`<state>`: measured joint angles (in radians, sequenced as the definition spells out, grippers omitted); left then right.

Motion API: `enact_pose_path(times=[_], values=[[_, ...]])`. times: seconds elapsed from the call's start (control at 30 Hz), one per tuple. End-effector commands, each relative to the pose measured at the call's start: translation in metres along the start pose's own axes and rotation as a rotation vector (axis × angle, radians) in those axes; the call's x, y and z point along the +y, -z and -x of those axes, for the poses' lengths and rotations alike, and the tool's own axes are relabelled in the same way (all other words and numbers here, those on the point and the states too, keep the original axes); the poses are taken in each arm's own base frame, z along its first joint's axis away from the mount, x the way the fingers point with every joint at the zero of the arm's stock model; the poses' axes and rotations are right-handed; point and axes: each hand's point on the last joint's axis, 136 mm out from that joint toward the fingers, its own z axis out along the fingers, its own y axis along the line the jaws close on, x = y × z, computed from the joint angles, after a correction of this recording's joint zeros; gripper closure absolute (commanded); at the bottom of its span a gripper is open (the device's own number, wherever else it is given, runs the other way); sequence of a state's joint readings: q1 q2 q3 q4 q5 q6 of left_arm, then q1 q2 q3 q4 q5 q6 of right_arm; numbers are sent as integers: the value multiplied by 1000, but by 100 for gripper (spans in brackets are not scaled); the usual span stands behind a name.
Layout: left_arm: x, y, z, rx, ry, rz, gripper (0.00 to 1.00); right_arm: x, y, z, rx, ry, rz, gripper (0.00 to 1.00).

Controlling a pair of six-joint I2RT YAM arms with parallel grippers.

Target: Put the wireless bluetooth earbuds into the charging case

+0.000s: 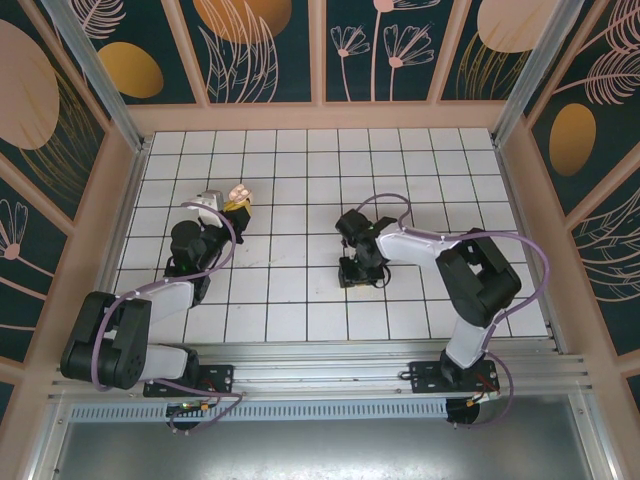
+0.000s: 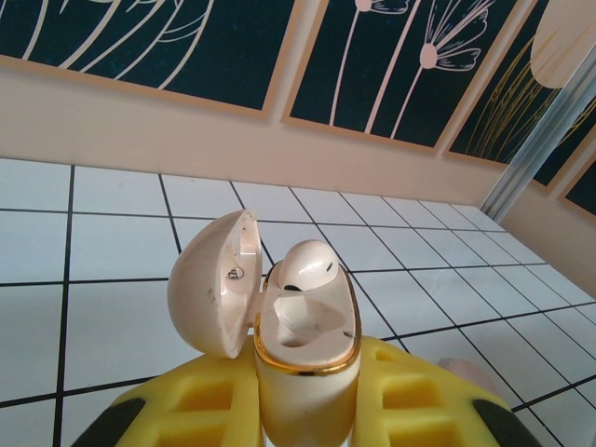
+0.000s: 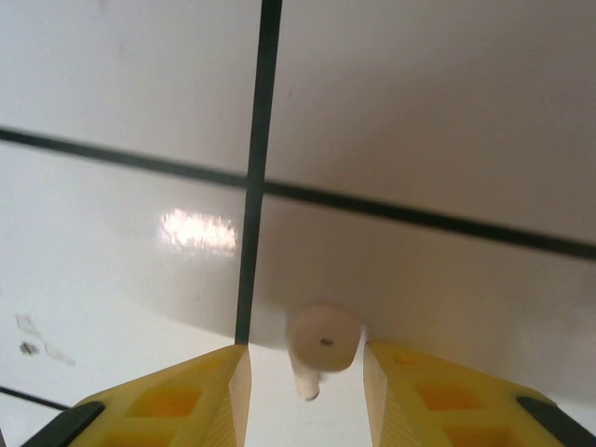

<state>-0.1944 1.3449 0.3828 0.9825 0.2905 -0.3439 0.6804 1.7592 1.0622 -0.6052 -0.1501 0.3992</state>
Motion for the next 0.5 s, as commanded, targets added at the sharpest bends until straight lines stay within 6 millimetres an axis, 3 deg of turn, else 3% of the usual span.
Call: enact_pose_path(times=[0.0, 0.17, 0.47], values=[[-6, 0, 18, -44, -35, -20, 81, 0, 3, 21, -67, -2, -10, 62], [-6, 0, 17, -40, -34, -19, 81, 9, 0, 21, -57, -4, 43, 62], [-6, 0, 18, -43, -34, -18, 81, 2, -1, 14, -21, -22, -15, 65]])
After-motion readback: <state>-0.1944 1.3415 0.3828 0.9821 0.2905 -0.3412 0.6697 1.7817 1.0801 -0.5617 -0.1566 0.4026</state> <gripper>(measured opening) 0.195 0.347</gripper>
